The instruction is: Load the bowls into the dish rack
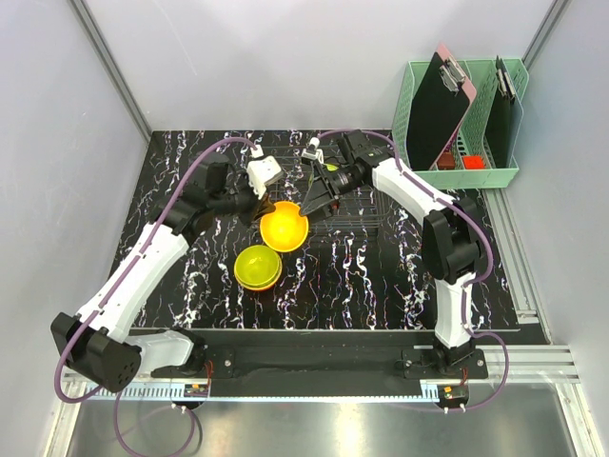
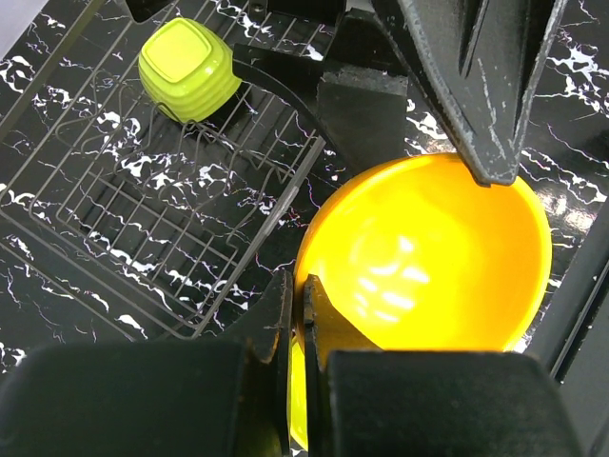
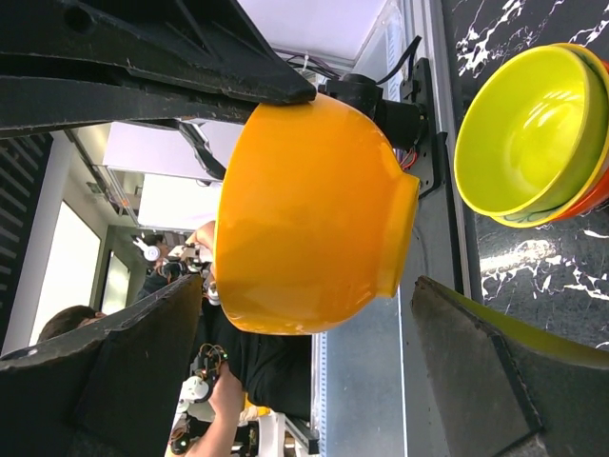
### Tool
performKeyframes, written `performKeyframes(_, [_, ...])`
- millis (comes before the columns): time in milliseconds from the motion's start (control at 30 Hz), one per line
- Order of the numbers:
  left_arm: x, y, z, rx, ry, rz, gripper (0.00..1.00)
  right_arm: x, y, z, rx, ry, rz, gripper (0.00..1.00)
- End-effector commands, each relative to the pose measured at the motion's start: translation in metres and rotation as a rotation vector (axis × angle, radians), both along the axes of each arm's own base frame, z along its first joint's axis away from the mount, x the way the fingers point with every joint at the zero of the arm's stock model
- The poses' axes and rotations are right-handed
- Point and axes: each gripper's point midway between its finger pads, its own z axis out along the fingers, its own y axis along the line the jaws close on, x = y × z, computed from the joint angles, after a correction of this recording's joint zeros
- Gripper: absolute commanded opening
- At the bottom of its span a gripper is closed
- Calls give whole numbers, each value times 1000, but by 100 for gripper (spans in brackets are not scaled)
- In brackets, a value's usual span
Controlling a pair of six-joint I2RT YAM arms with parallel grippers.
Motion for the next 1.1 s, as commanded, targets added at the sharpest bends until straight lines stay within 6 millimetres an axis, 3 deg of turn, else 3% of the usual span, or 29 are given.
performKeyframes(0, [12,-7,31,-55,-94,7,0,-15,-3,38,161,38,115,100])
performKeyframes(467, [10,-8,26,-54,-85,2,0,-21,6,35,172,57,154,90])
performKeyframes(767, [9,-8,24,-53,-84,2,0,-24,4,41,186,65,165,74])
performKeyframes(933, [10,-8,23,-51,-84,3,0,-25,3,43,190,60,166,47])
performKeyframes(1067, [10,-8,23,-53,-81,1,0,-26,3,44,191,54,166,10])
